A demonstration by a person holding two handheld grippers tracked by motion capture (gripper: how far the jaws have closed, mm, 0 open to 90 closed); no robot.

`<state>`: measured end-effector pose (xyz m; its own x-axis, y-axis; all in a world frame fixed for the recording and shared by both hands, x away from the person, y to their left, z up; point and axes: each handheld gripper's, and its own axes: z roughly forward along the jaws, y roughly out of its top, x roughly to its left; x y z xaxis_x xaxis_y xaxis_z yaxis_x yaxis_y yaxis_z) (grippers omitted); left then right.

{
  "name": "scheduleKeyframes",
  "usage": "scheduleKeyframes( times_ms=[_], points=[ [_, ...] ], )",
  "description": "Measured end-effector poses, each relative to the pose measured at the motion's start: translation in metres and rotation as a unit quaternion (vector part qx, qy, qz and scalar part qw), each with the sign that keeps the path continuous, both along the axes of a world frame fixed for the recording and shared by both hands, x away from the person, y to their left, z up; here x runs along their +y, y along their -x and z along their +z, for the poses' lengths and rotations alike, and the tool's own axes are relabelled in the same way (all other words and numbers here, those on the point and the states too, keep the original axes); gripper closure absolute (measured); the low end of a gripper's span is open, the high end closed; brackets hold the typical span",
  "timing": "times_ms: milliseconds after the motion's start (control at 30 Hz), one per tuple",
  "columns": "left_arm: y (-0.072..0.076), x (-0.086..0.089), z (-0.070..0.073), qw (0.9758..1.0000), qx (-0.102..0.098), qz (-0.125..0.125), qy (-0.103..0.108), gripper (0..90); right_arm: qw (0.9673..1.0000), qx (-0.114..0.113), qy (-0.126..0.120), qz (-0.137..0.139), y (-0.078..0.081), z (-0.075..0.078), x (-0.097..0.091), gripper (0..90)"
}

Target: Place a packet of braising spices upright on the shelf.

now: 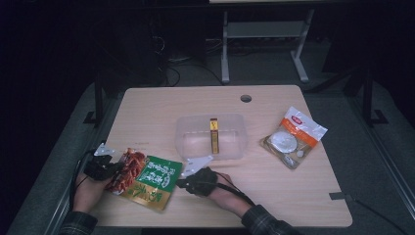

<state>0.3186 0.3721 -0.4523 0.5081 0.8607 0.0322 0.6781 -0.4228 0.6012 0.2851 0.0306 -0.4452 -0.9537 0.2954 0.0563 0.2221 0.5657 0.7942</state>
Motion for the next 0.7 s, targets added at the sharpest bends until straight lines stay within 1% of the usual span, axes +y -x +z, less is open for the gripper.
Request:
scheduleKeyframes(
  times_ms=[100, 133, 200, 233, 300, 333, 367, 433, 467, 567, 633, 700],
  points=[
    [0.000, 0.000, -0.001, 1.0000, -0.002, 0.000, 0.004, 90.0, 1.0000, 0.005, 0.001, 0.006, -0.007, -0.009, 0.019, 89.8],
    [0.000, 0.001, -0.001, 1.0000, -0.001, 0.000, 0.004, 90.0, 0.9999, 0.009, 0.007, 0.009, -0.008, -0.012, 0.024, 89.8],
    [0.000, 0.001, -0.001, 1.0000, 0.001, 0.000, 0.010, 90.0, 0.9997, 0.002, 0.022, 0.010, -0.010, -0.017, 0.031, 89.8],
    [0.001, 0.001, -0.001, 0.9999, 0.001, -0.001, 0.011, 90.0, 0.9996, 0.003, 0.026, 0.010, -0.010, -0.018, 0.032, 89.7],
    [0.001, 0.001, 0.000, 1.0000, 0.003, -0.004, 0.009, 90.0, 0.9994, 0.002, 0.033, 0.008, -0.013, -0.021, 0.035, 89.8],
    [0.001, 0.001, 0.000, 1.0000, 0.004, -0.005, 0.007, 90.0, 0.9994, 0.002, 0.033, 0.008, -0.013, -0.021, 0.035, 89.8],
    [0.001, 0.000, 0.000, 1.0000, 0.004, -0.005, 0.007, 90.0, 0.9993, 0.006, 0.035, 0.008, -0.013, -0.022, 0.036, 89.8],
    [0.001, 0.000, 0.000, 0.9999, 0.006, -0.006, 0.007, 90.0, 0.9987, 0.000, 0.050, 0.011, -0.014, -0.025, 0.037, 89.8],
    [0.001, 0.000, 0.000, 0.9999, 0.007, -0.007, 0.008, 90.0, 0.9981, -0.016, 0.055, 0.021, -0.016, -0.027, 0.037, 89.9],
    [0.001, -0.001, 0.000, 0.9997, 0.012, -0.012, 0.016, 90.0, 0.9979, -0.011, 0.060, 0.022, -0.015, -0.026, 0.037, 89.9],
    [0.002, -0.003, 0.001, 0.9997, 0.013, -0.014, 0.014, 90.0, 0.9976, -0.011, 0.064, 0.026, -0.016, -0.025, 0.036, 90.0],
    [0.004, -0.004, 0.000, 0.9994, 0.017, -0.017, 0.025, 90.0, 0.9972, -0.009, 0.068, 0.028, -0.016, -0.024, 0.034, 90.0]
  ],
)
